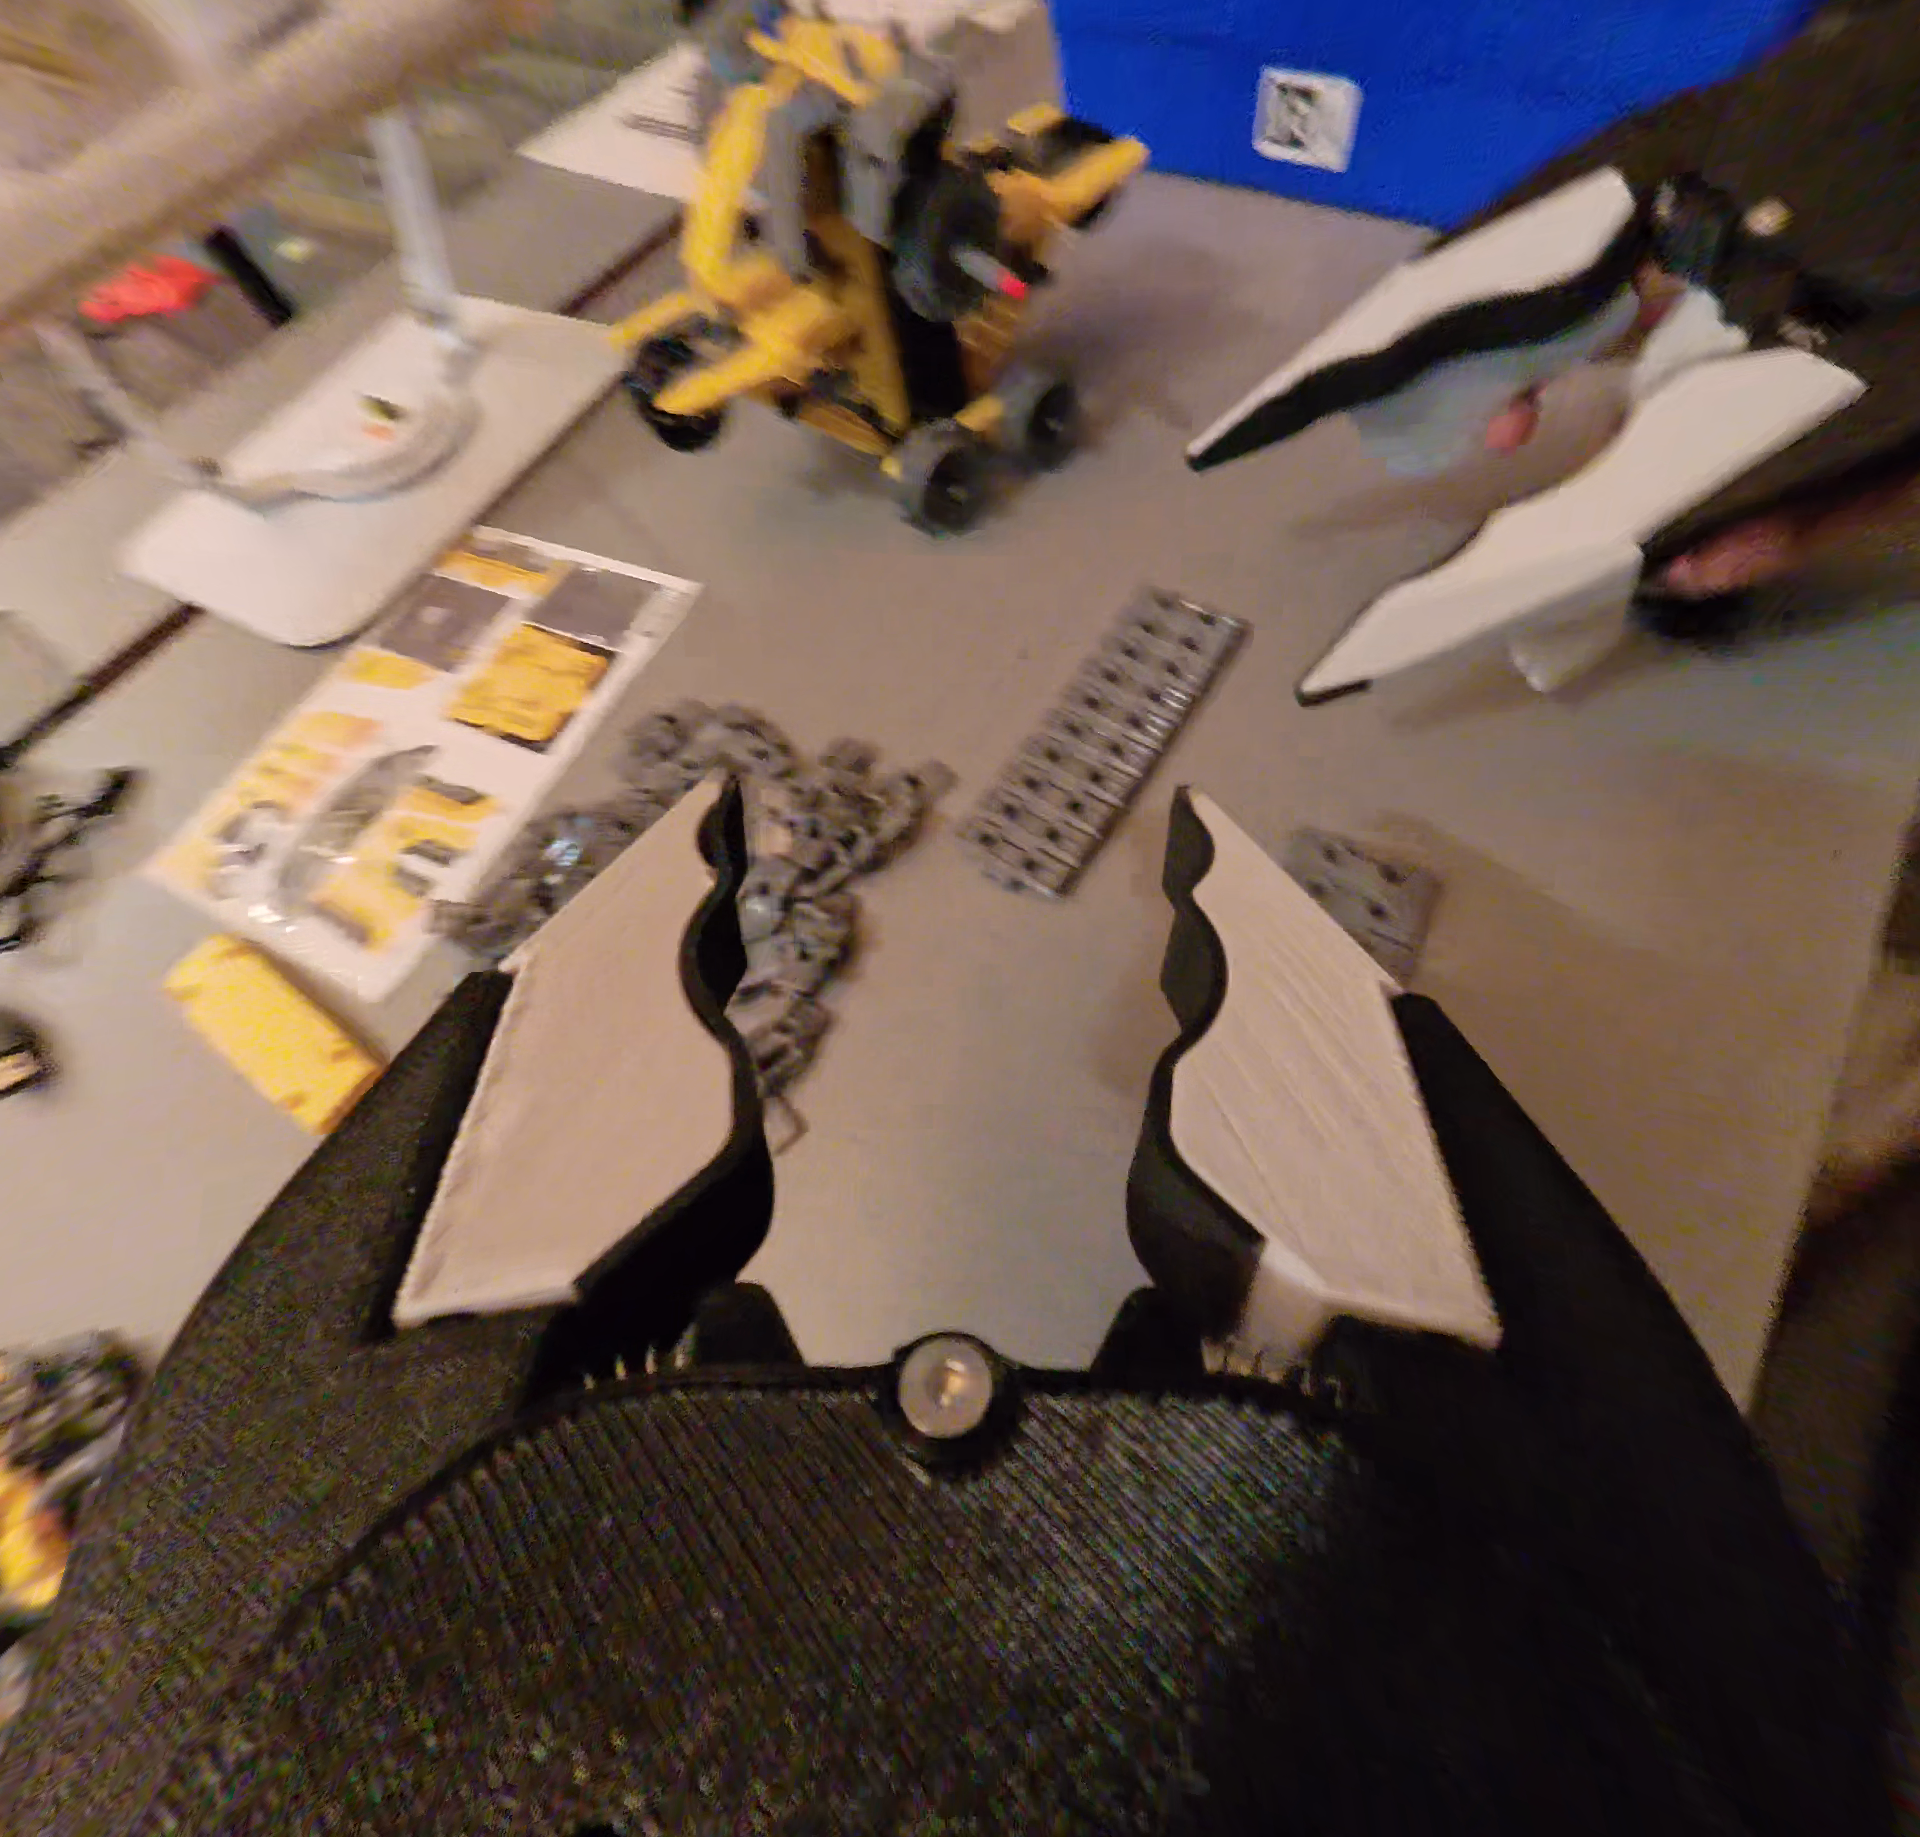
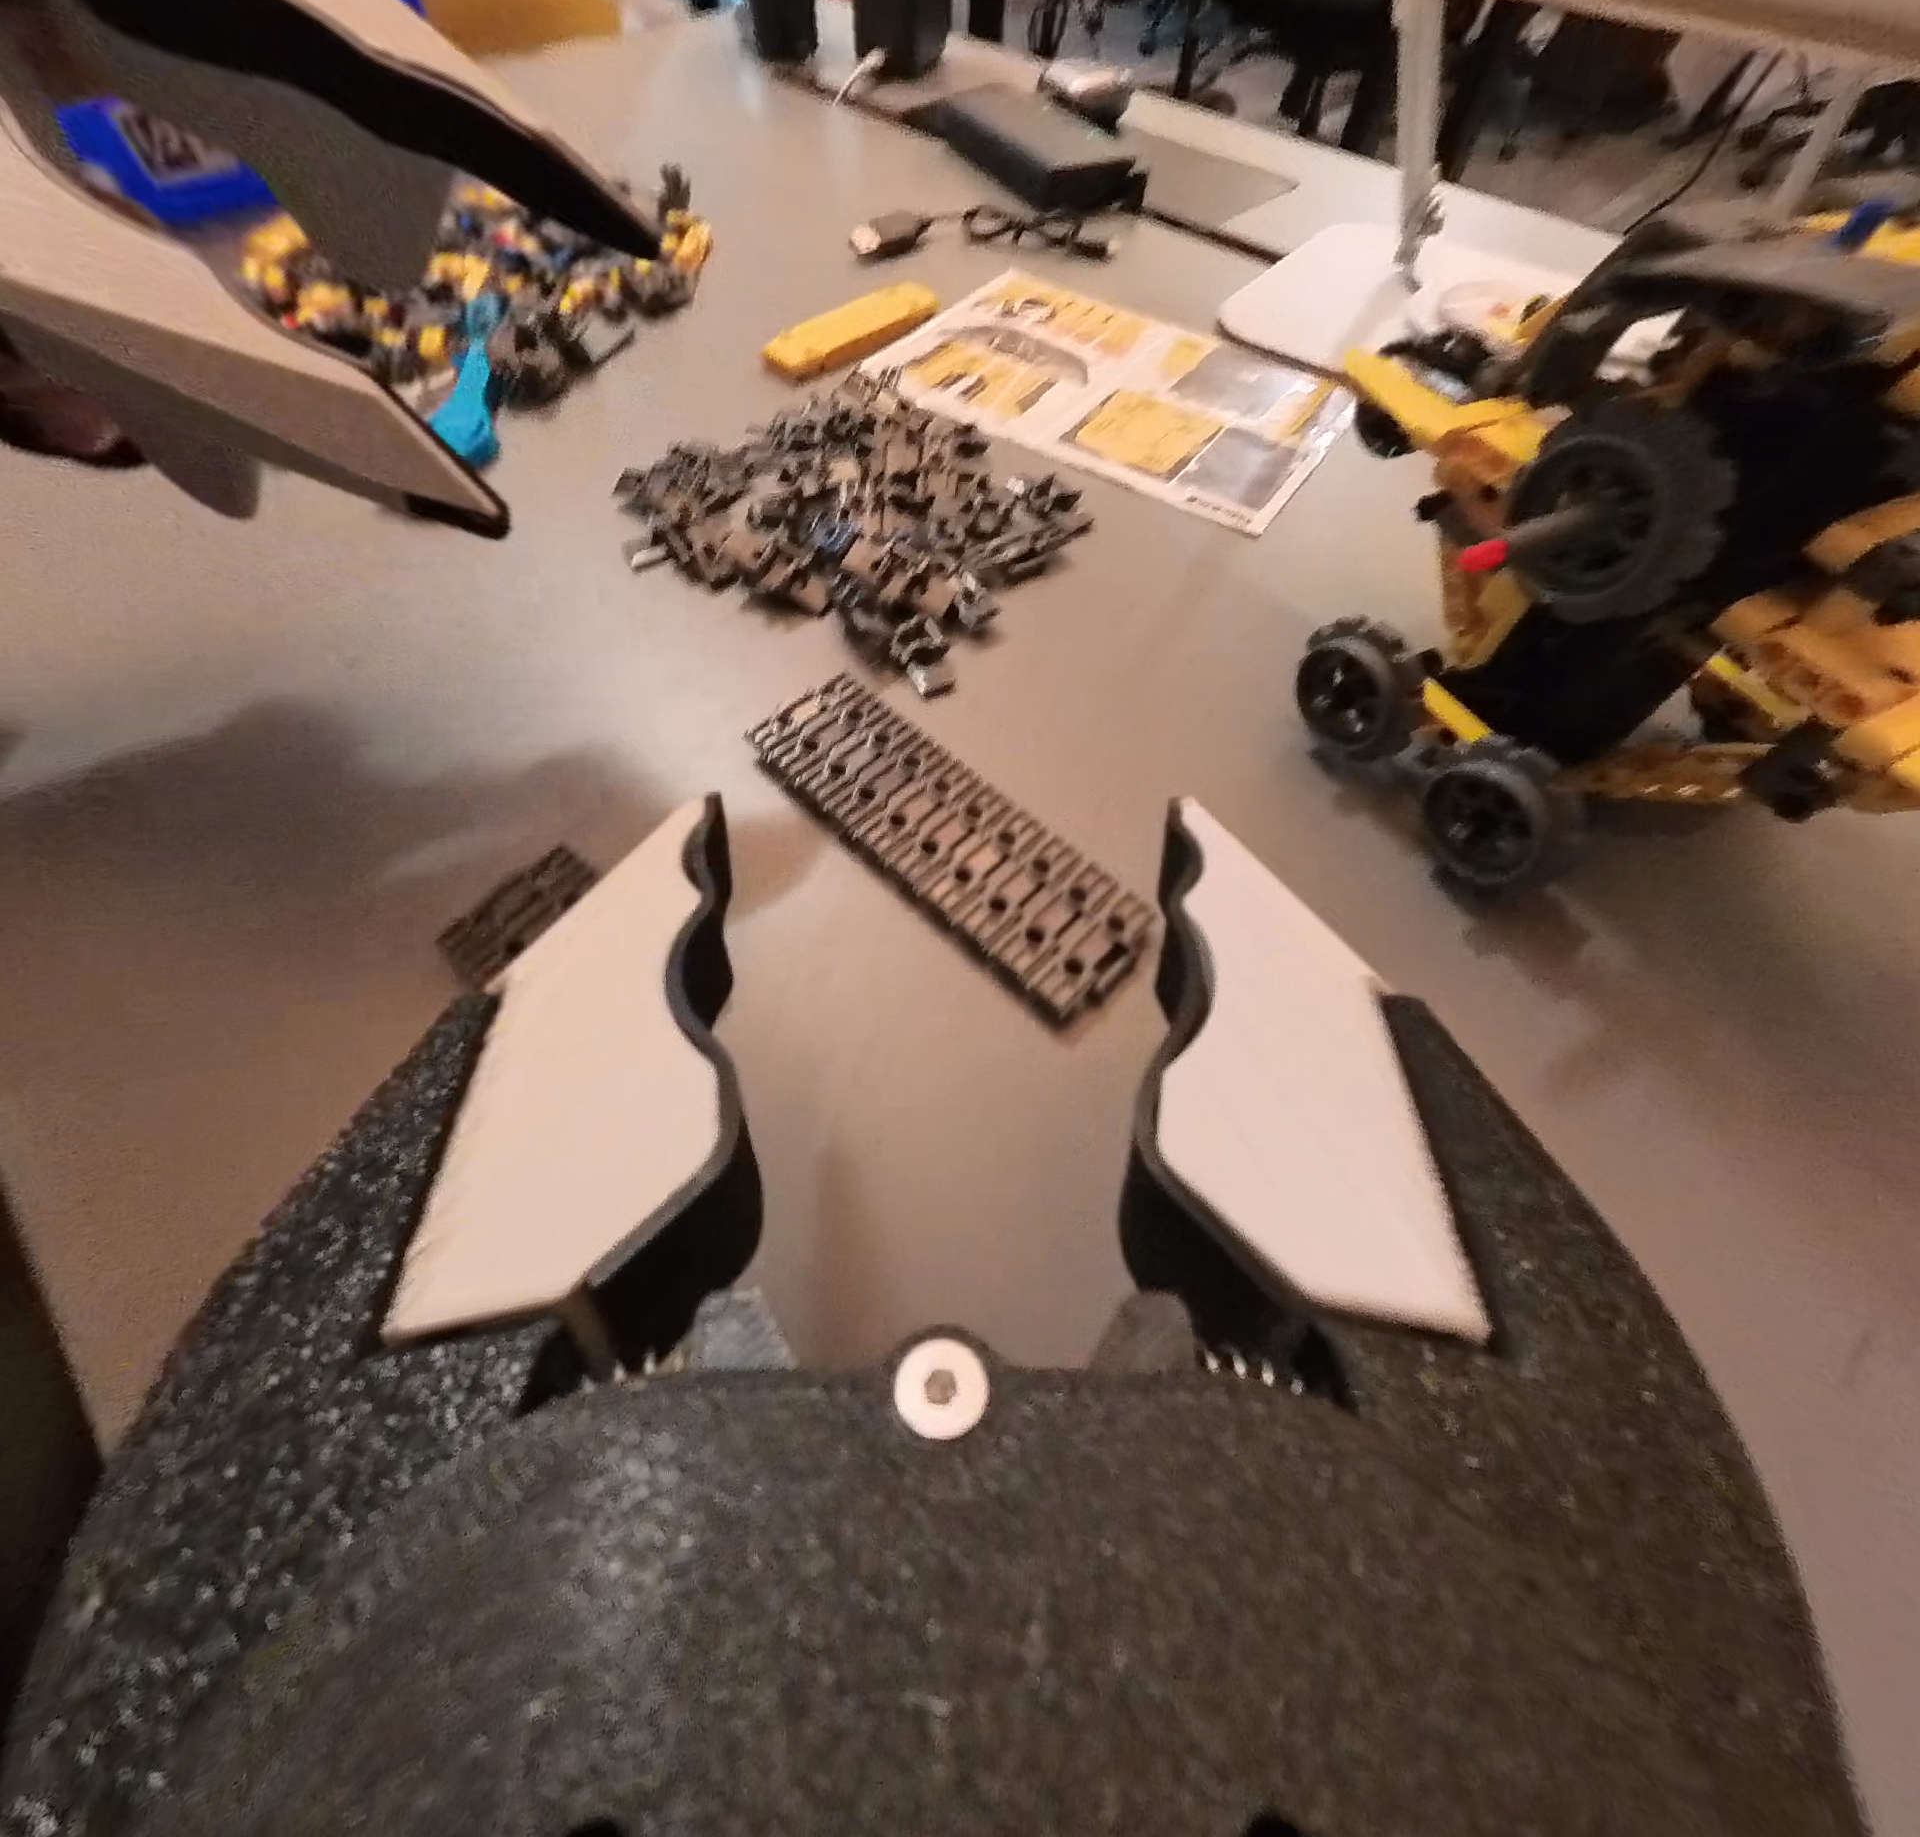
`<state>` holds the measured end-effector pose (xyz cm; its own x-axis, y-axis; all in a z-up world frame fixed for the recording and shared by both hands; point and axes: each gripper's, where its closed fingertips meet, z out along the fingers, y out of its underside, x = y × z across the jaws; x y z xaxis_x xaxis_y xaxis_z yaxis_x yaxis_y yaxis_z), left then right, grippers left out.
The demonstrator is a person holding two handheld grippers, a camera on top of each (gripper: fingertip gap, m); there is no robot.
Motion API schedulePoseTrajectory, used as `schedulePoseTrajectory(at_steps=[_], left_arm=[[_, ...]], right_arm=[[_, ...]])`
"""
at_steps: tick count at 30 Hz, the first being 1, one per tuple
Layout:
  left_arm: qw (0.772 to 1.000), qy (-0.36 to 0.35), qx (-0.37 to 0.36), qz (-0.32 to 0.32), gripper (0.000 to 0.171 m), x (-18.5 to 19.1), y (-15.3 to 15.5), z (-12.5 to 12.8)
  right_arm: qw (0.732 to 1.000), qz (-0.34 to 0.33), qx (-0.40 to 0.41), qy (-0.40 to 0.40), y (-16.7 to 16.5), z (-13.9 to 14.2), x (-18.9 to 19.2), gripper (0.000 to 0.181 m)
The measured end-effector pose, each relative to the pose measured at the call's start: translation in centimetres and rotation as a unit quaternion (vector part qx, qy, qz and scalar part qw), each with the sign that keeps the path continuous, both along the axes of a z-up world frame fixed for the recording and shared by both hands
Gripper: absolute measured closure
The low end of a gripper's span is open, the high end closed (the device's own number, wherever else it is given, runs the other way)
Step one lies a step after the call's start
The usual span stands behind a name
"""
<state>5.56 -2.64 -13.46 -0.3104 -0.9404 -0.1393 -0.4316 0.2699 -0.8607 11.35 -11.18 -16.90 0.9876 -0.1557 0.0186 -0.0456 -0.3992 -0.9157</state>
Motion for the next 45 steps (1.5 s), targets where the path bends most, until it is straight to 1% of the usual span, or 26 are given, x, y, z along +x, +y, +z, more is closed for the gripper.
schedulePoseTrajectory(at_steps=[2, 3, 4, 6, 9, 10, 11, 12, 14, 16, 18, 19, 22, 25, 26, 29, 30, 31, 34, 36, 37, 39, 40, 42, 43, 45], left_arm=[[0.999, -0.009, 0.008, 0.041, 0.093, 0.9, 2.0, 0.5], [0.998, -0.009, 0.015, 0.058, 0.096, 1.3, 3.1, 0.3], [0.997, -0.005, 0.023, 0.071, 0.103, 1.7, 4.2, -0.1], [0.996, 0.023, 0.023, 0.083, 0.123, 2.2, 6.0, -1.3], [0.995, 0.076, 0.003, 0.069, 0.165, 2.3, 7.0, -3.0], [0.995, 0.084, -0.001, 0.06, 0.168, 2.4, 6.9, -3.4], [0.995, 0.09, -0.004, 0.051, 0.169, 2.5, 6.7, -3.7], [0.994, 0.096, -0.006, 0.043, 0.168, 2.6, 6.3, -4.2], [0.993, 0.11, -0.002, 0.034, 0.161, 2.9, 5.6, -5.3], [0.99, 0.135, 0.013, 0.027, 0.156, 2.8, 4.8, -6.6], [0.986, 0.163, 0.036, 0.025, 0.157, 2.1, 4.5, -7.6], [0.985, 0.16, 0.049, 0.032, 0.153, 1.8, 4.7, -7.7], [0.985, 0.156, 0.061, 0.033, 0.148, 1.2, 4.7, -8.0], [0.982, 0.16, 0.092, 0.041, 0.155, 1.2, 5.1, -8.5], [0.981, 0.156, 0.104, 0.044, 0.162, 1.2, 5.2, -8.5], [0.983, 0.135, 0.116, 0.043, 0.164, 1.1, 4.8, -7.4], [0.985, 0.125, 0.114, 0.041, 0.171, 1.0, 4.6, -6.8], [0.987, 0.111, 0.11, 0.04, 0.171, 0.9, 4.3, -6.2], [0.995, 0.076, 0.064, 0.023, 0.171, 0.3, 2.5, -4.2], [0.998, 0.052, 0.026, 0.012, 0.171, 0.0, 1.2, -2.9], [0.999, 0.037, -0.001, 0.008, 0.171, -0.1, 0.5, -2.2], [0.996, -0.001, -0.091, 0.0, 0.171, -0.1, -1.0, -0.3], [0.988, -0.02, -0.154, -0.011, 0.171, -0.1, -2.0, 0.7], [0.958, -0.046, -0.282, -0.039, 0.171, -0.3, -3.9, 2.7], [0.941, -0.056, -0.33, -0.052, 0.171, -0.3, -4.6, 3.4], [0.92, -0.071, -0.381, -0.063, 0.171, -0.3, -5.5, 4.1]], right_arm=[[1.0, 0.003, 0.026, 0.009, 1.0, 0.8, 0.3, 0.098], [0.999, 0.021, 0.034, 0.022, 1.3, 0.9, -0.3, 0.105], [0.998, 0.04, 0.034, 0.029, 1.4, 0.9, -0.9, 0.106], [0.998, 0.037, 0.041, 0.019, 1.2, 1.1, -1.0, 0.11], [0.997, 0.005, 0.081, -0.015, 0.3, 2.6, -0.2, 0.121], [0.995, -0.003, 0.094, -0.029, -0.1, 3.1, 0.0, 0.128], [0.994, -0.01, 0.104, -0.041, -0.5, 3.4, 0.3, 0.135], [0.993, -0.016, 0.11, -0.049, -0.8, 3.6, 0.4, 0.137], [0.992, -0.013, 0.115, -0.047, -1.2, 3.7, 0.3, 0.139], [0.993, -0.008, 0.109, -0.038, -1.4, 3.5, 0.1, 0.138], [0.995, -0.003, 0.096, -0.032, -1.5, 3.2, -0.2, 0.136], [0.995, -0.002, 0.093, -0.031, -1.6, 3.2, -0.4, 0.134], [0.994, -0.001, 0.1, -0.036, -1.8, 3.8, -0.6, 0.133], [0.993, 0.005, 0.114, -0.025, -1.9, 4.5, -0.8, 0.133], [0.993, 0.006, 0.117, -0.021, -1.9, 4.6, -0.8, 0.133], [0.993, -0.001, 0.117, -0.022, -2.2, 4.8, -0.6, 0.132], [0.993, -0.003, 0.118, -0.025, -2.3, 5.0, -0.6, 0.132], [0.992, -0.003, 0.12, -0.027, -2.4, 5.1, -0.6, 0.132], [0.992, 0.006, 0.122, -0.025, -2.1, 5.2, -1.1, 0.132], [0.993, 0.021, 0.114, -0.022, -1.6, 4.7, -1.8, 0.132], [0.993, 0.031, 0.108, -0.024, -1.3, 4.4, -2.2, 0.13], [0.992, 0.06, 0.102, -0.043, -0.7, 4.2, -3.6, 0.123], [0.99, 0.066, 0.108, -0.068, -0.4, 4.4, -4.2, 0.12], [0.98, 0.039, 0.136, -0.14, -0.1, 5.4, -4.6, 0.121], [0.974, 0.026, 0.146, -0.169, 0.0, 5.8, -4.9, 0.124], [0.967, 0.007, 0.151, -0.205, 0.2, 6.3, -5.4, 0.127]])
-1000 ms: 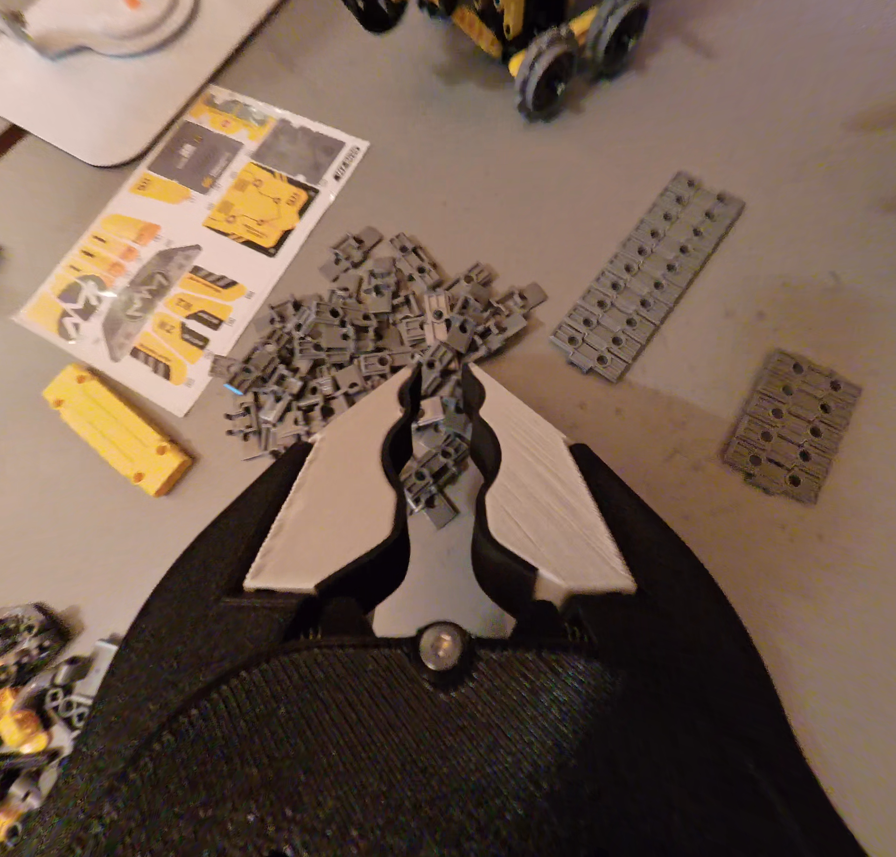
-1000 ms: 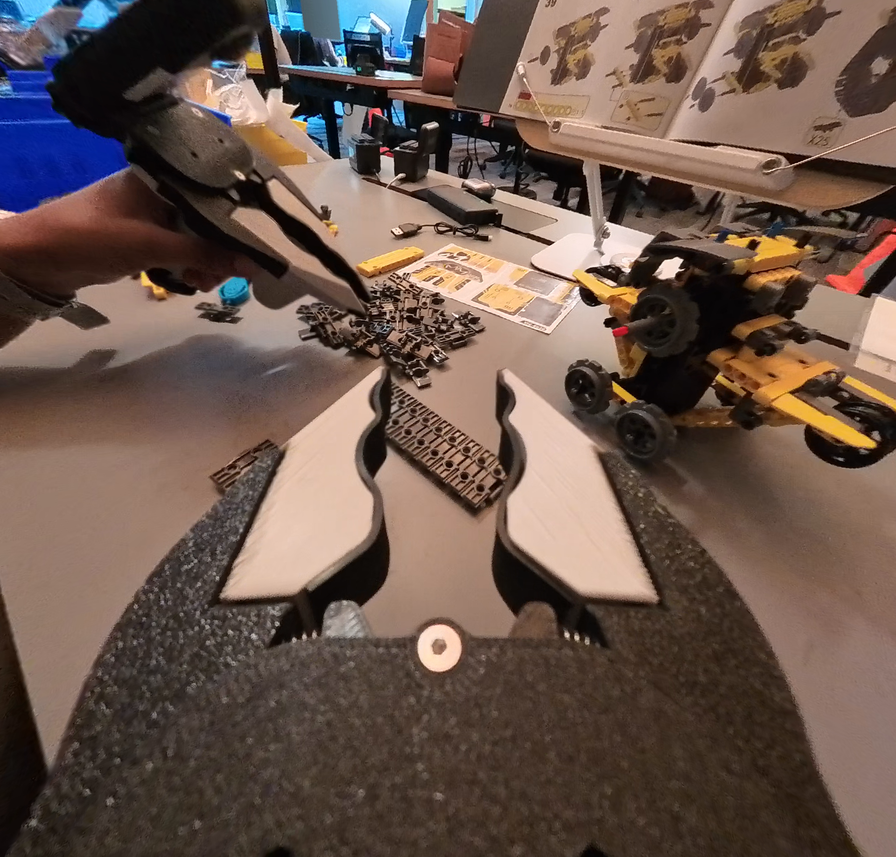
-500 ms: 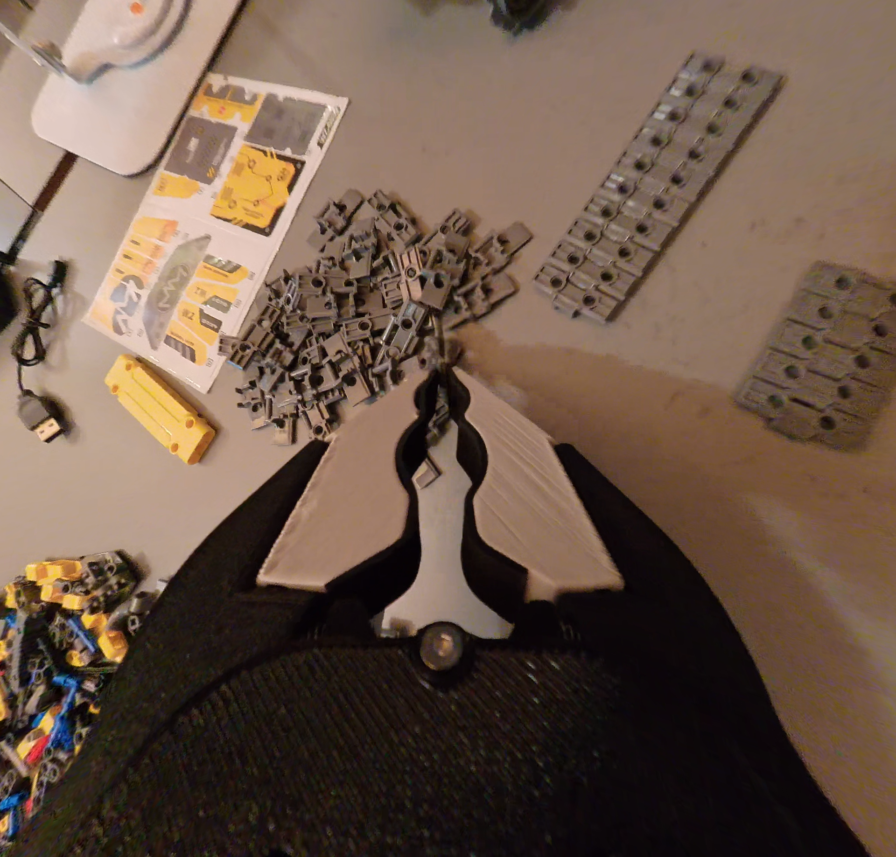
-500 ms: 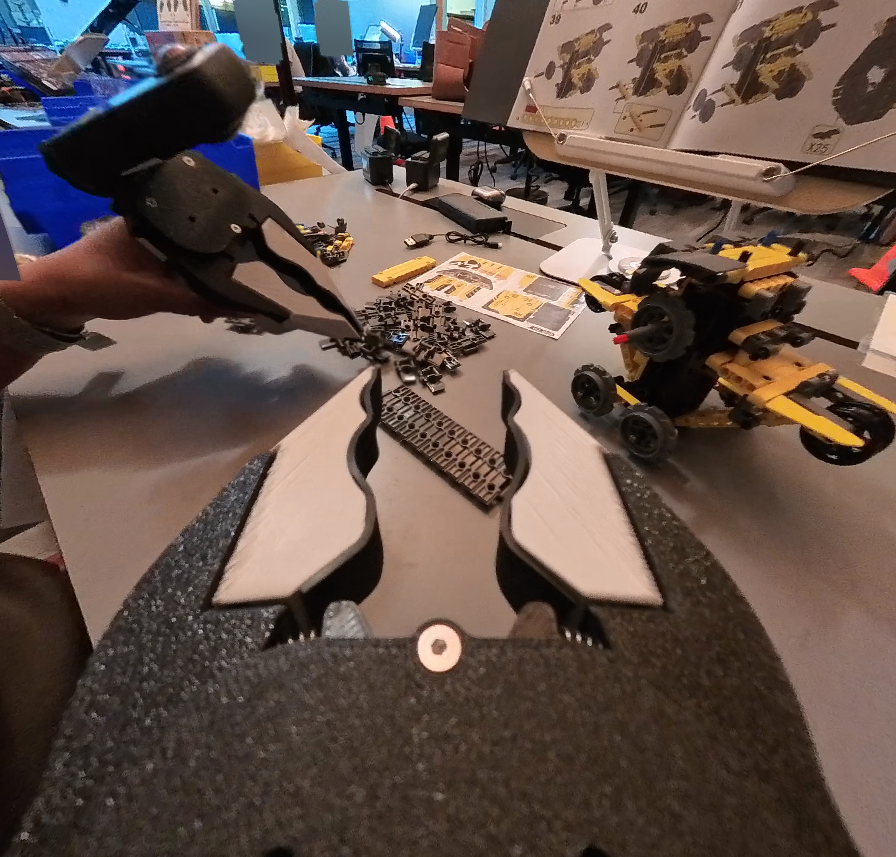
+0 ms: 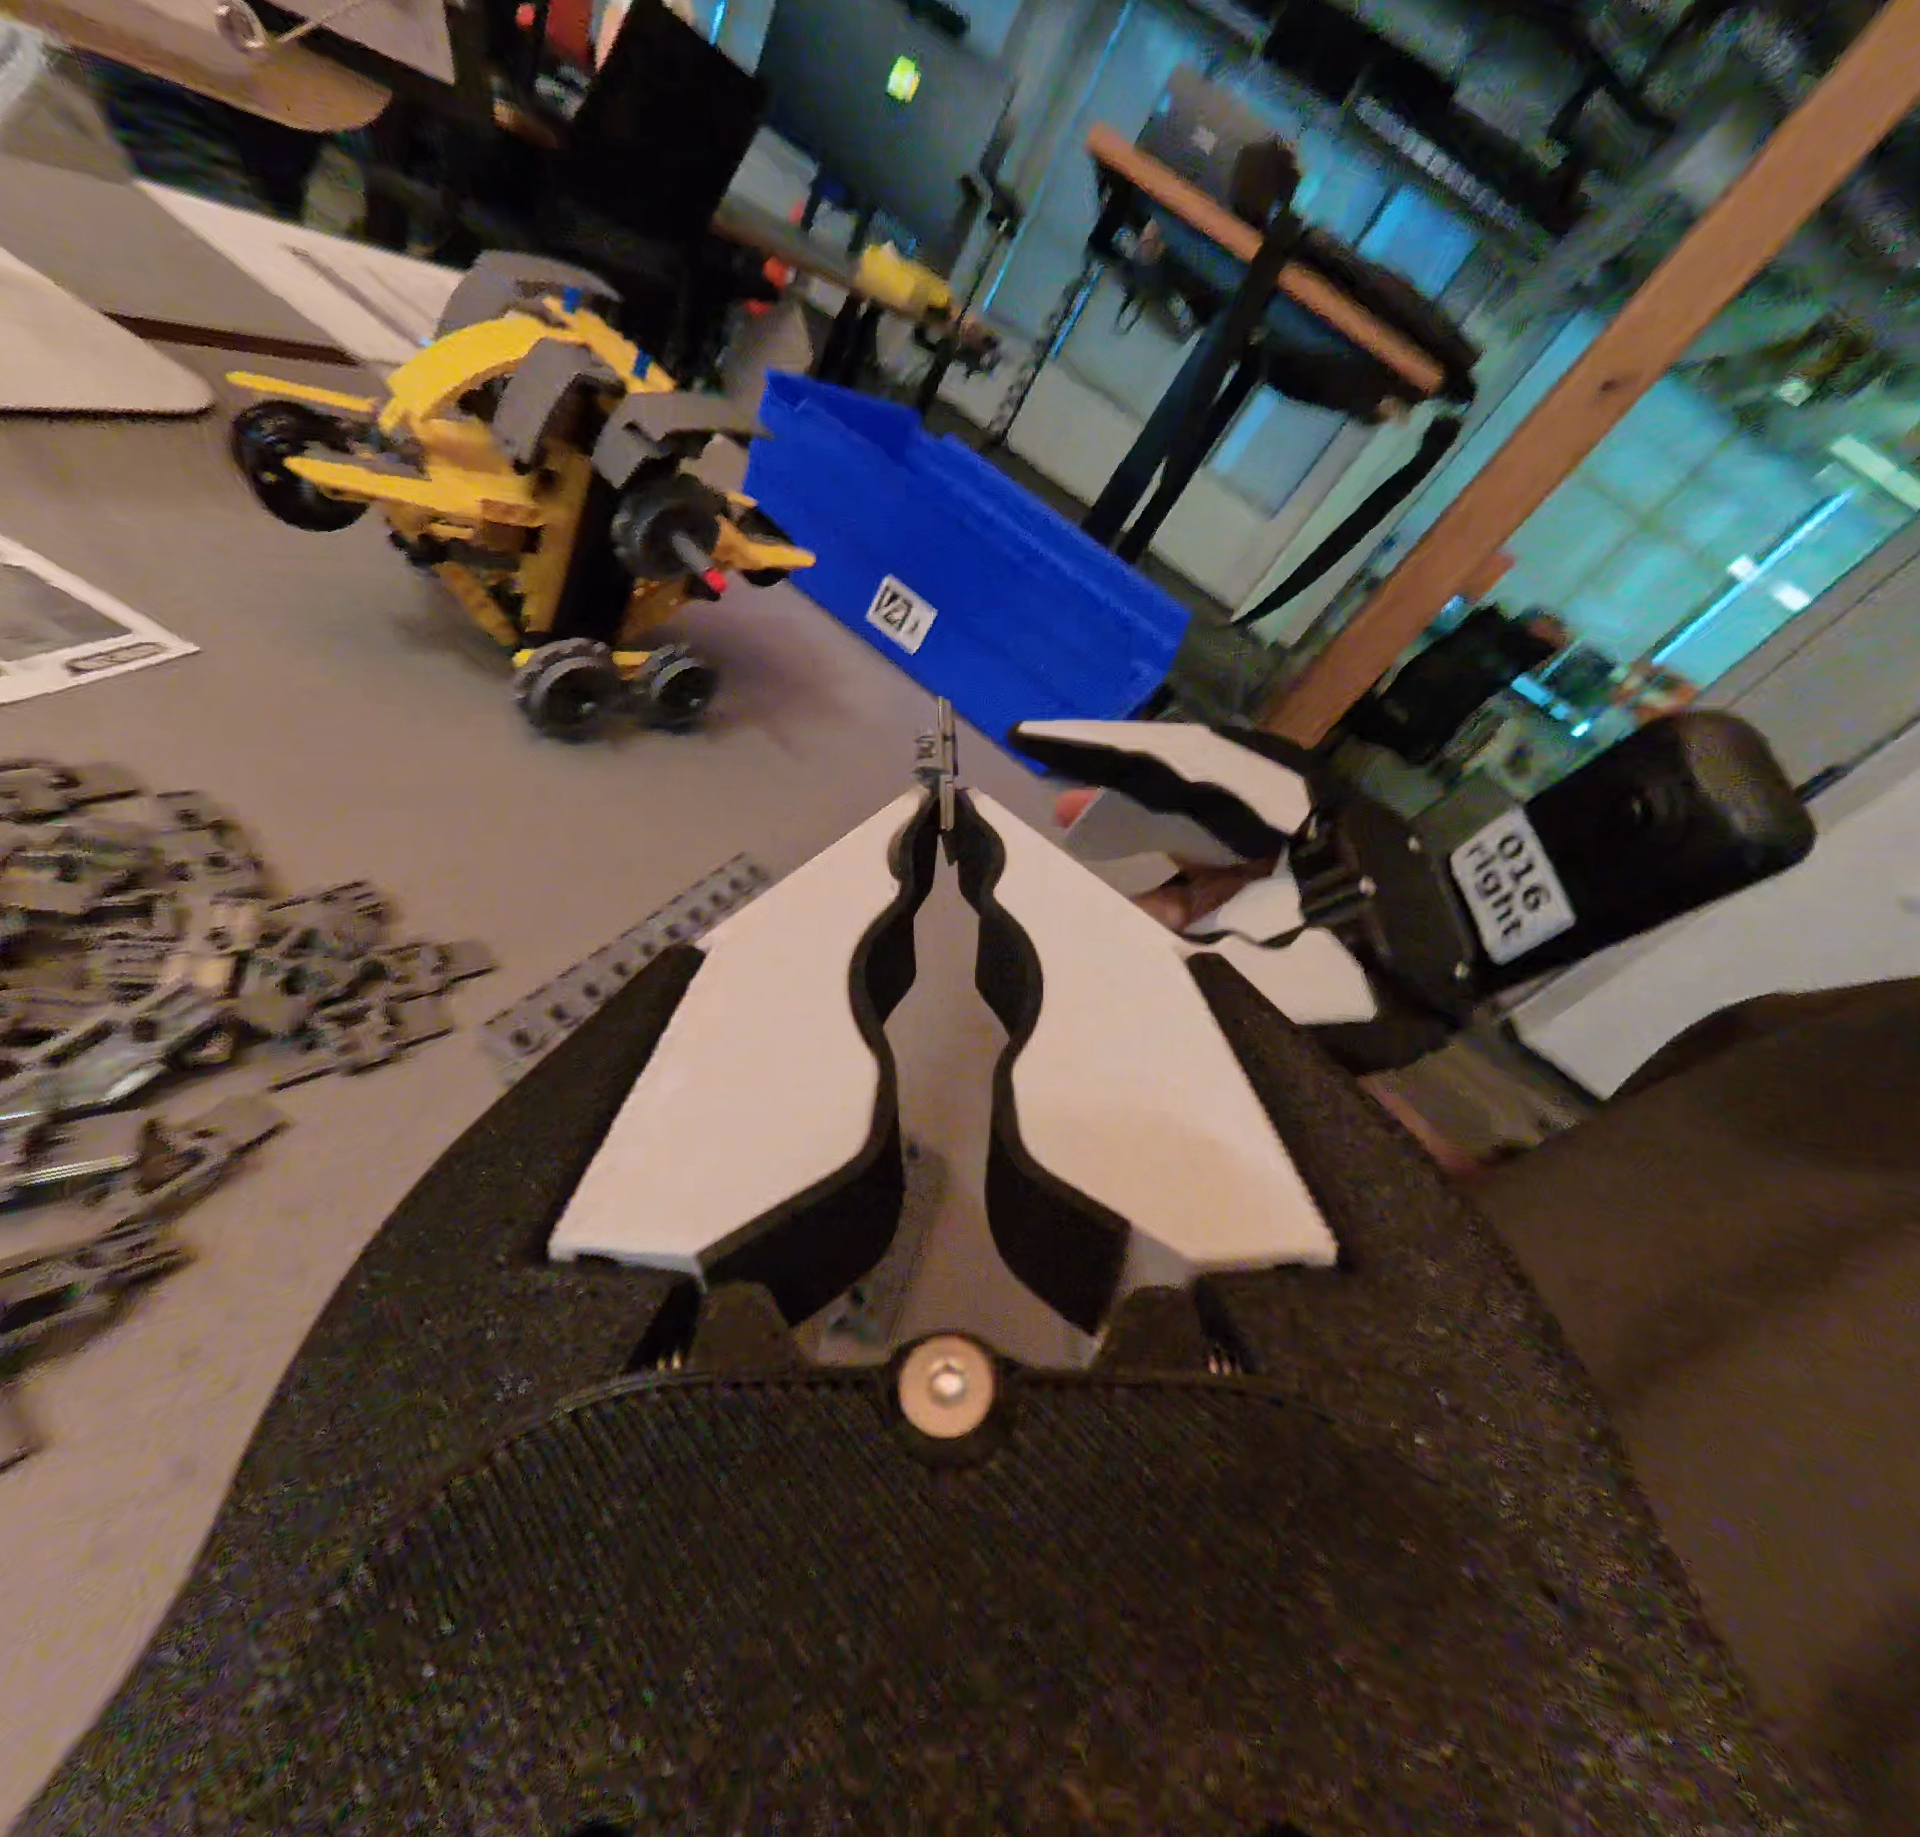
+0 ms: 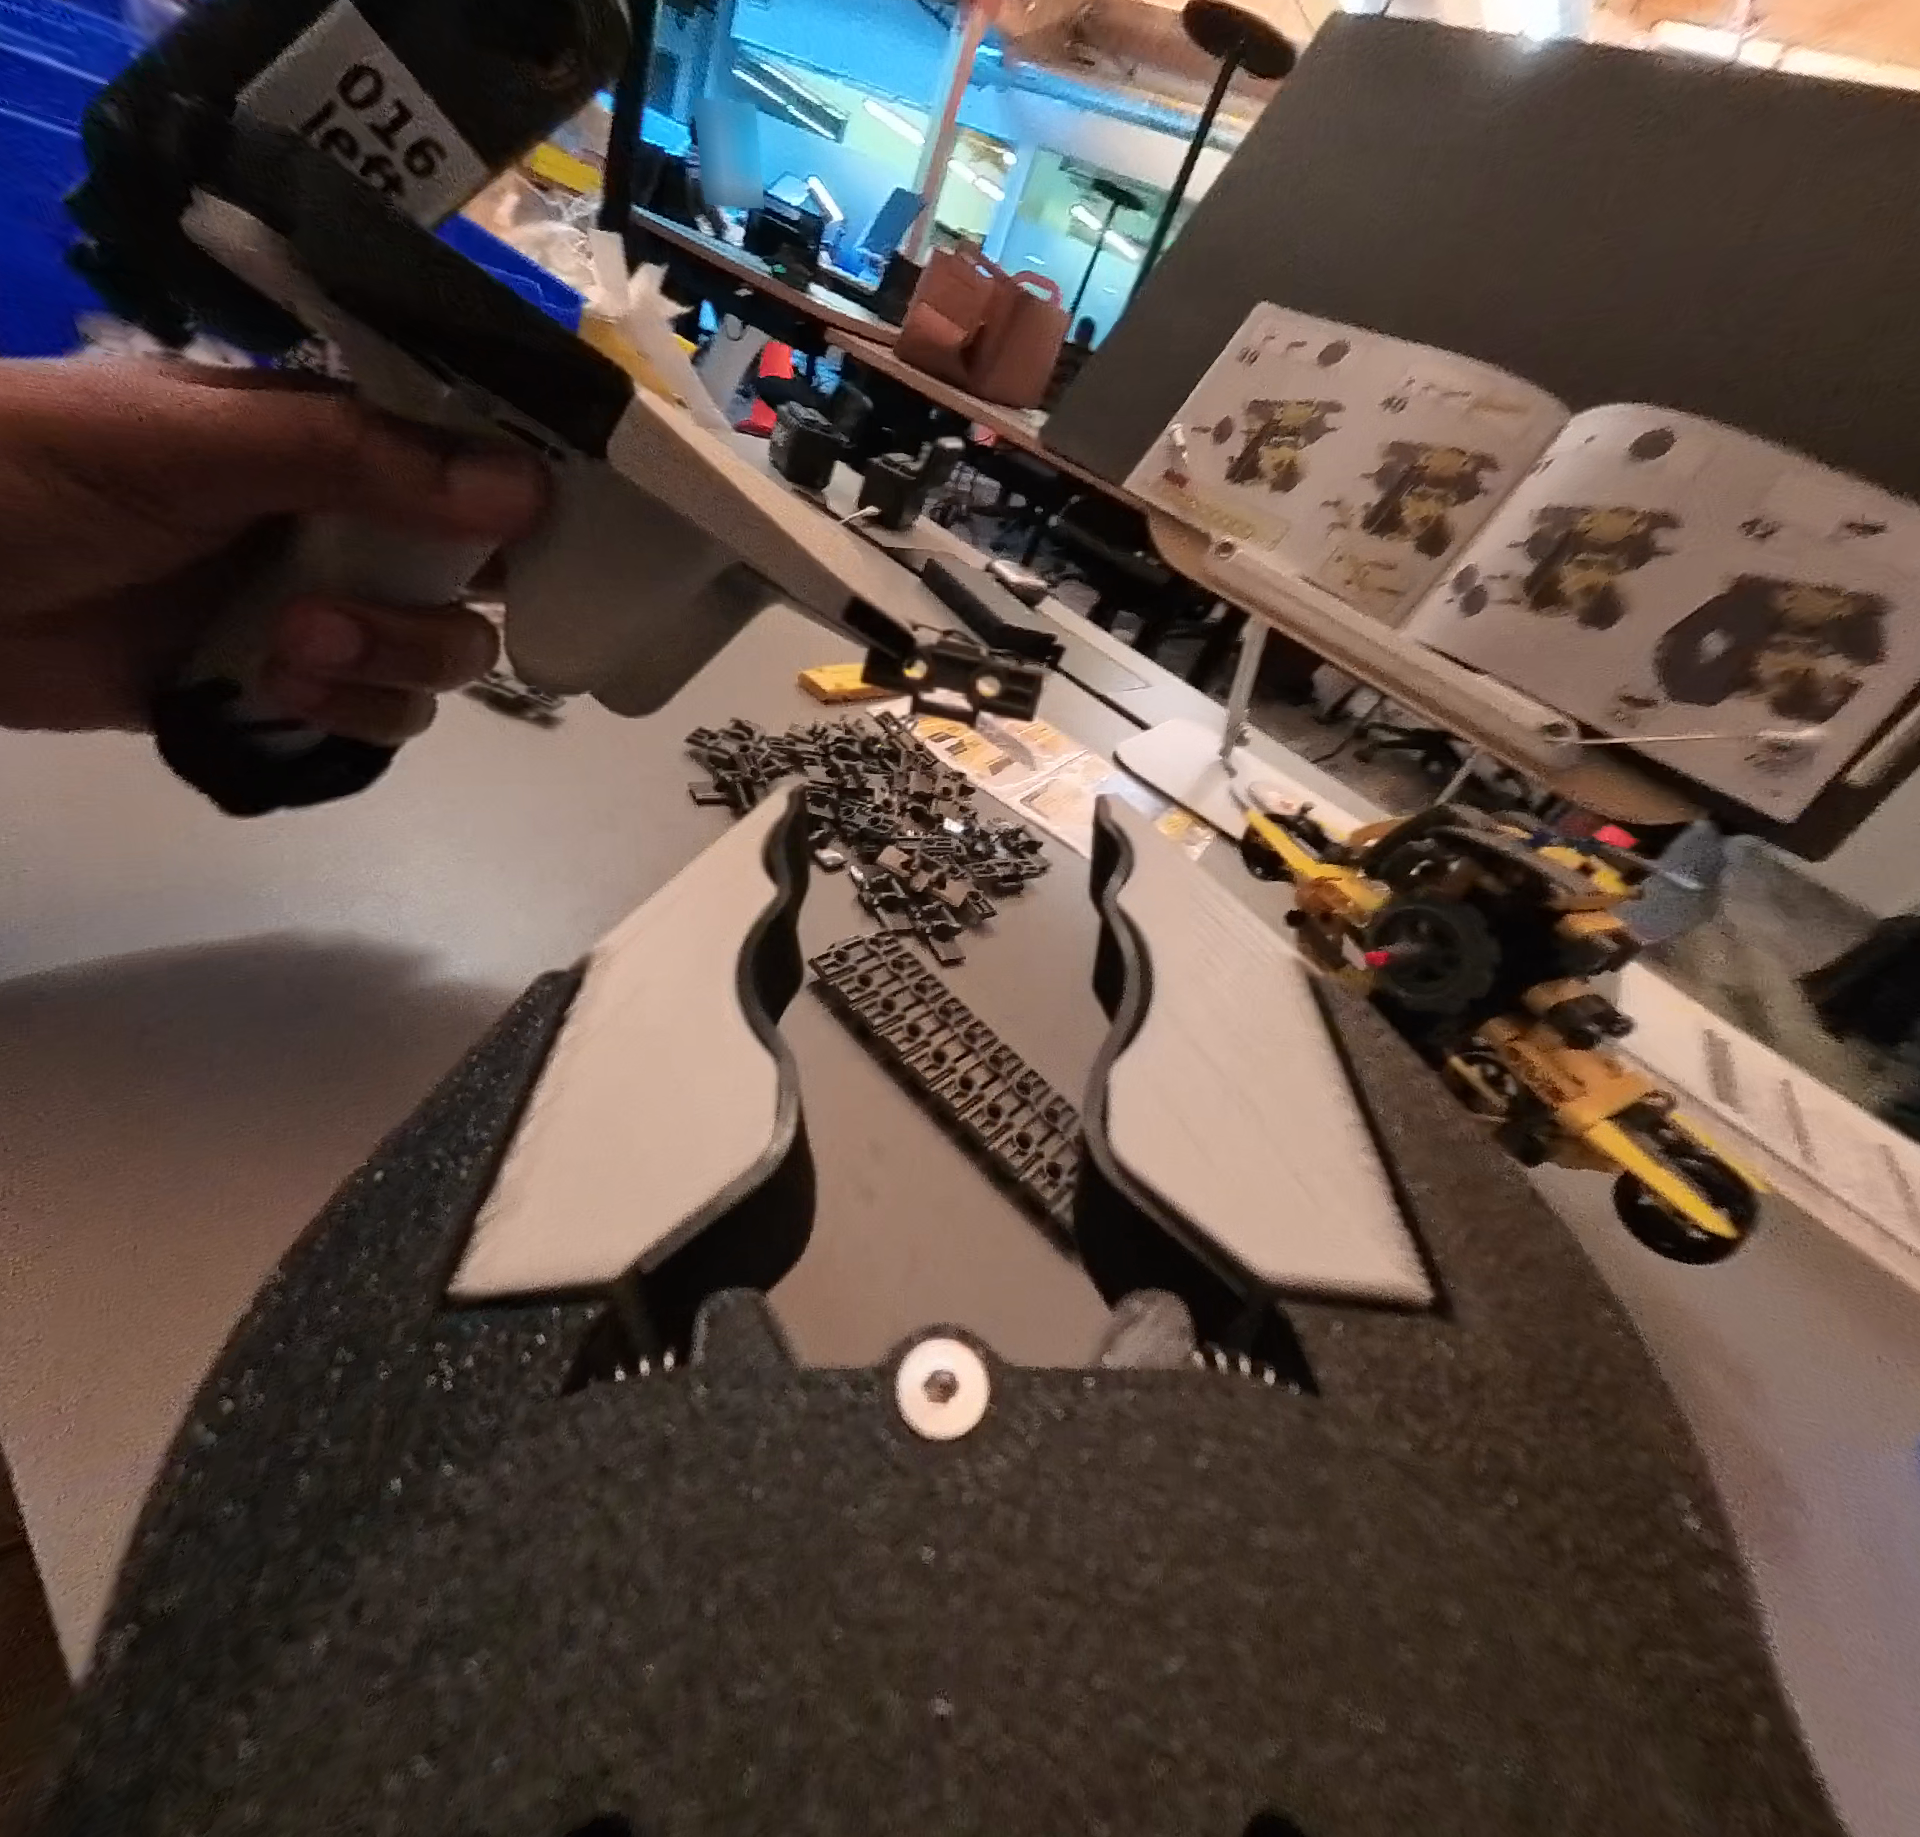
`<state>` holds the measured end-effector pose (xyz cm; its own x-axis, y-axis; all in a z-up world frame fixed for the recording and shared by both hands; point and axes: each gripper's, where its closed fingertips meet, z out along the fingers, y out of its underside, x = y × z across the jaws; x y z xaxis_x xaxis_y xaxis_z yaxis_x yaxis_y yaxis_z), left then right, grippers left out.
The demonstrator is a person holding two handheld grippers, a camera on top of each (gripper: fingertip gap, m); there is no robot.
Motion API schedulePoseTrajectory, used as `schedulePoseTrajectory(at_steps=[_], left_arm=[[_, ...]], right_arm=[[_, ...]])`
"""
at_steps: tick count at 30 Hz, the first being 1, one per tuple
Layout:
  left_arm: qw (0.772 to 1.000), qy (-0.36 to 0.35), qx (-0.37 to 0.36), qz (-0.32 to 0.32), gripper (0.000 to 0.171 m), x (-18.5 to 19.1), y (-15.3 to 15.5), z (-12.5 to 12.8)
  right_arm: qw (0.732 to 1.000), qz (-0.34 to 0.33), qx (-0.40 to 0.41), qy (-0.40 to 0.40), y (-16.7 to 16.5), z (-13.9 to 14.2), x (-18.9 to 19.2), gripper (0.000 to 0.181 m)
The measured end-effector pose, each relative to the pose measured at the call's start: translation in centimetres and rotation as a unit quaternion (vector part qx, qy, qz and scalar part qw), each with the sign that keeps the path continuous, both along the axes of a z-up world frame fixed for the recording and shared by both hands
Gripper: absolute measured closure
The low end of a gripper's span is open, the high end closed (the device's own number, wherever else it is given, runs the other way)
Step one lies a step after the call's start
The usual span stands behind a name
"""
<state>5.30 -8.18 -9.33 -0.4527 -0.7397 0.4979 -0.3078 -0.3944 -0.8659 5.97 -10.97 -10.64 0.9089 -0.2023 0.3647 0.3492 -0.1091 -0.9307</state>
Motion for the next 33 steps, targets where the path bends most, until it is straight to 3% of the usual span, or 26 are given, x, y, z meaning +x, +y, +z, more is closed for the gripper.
schedulePoseTrajectory(at_steps=[7, 15, 16, 19, 21, 23, 26, 29, 33], left_arm=[[0.996, 0.003, -0.058, -0.06, 0.171, -0.5, -3.5, 0.4], [0.996, 0.022, -0.055, -0.072, 0.171, -0.5, -3.9, -0.8], [0.996, 0.025, -0.046, -0.078, 0.165, -0.6, -4.0, -1.1], [0.995, 0.052, 0.023, -0.084, 0.118, -0.9, -3.7, -2.7], [0.987, 0.078, 0.102, -0.092, 0.099, -1.2, -3.6, -4.6], [0.969, 0.097, 0.207, -0.097, 0.095, -1.6, -3.3, -6.8], [0.928, 0.112, 0.336, -0.118, 0.09, -1.9, -3.3, -9.7], [0.918, 0.118, 0.346, -0.152, 0.092, -1.9, -5.0, -11.3], [0.902, 0.125, 0.383, -0.156, 0.11, -1.4, -5.1, -12.7]], right_arm=[[1.0, -0.023, 0.002, -0.018, -0.4, 1.3, -0.3, 0.138], [0.999, -0.02, -0.041, -0.025, -0.6, 0.3, 0.2, 0.143], [0.998, -0.022, -0.052, -0.027, -0.8, 0.0, 0.5, 0.143], [0.987, -0.006, -0.153, -0.041, -1.6, -3.2, 1.5, 0.142], [0.967, 0.04, -0.249, -0.02, -2.5, -7.0, 1.3, 0.142], [0.949, 0.09, -0.303, 0.009, -3.3, -9.3, 0.6, 0.142], [0.933, 0.144, -0.329, 0.033, -3.7, -10.3, -0.4, 0.142], [0.923, 0.176, -0.342, 0.026, -3.5, -10.7, -0.7, 0.142], [0.91, 0.229, -0.345, 0.031, -2.9, -11.3, -1.1, 0.142]])
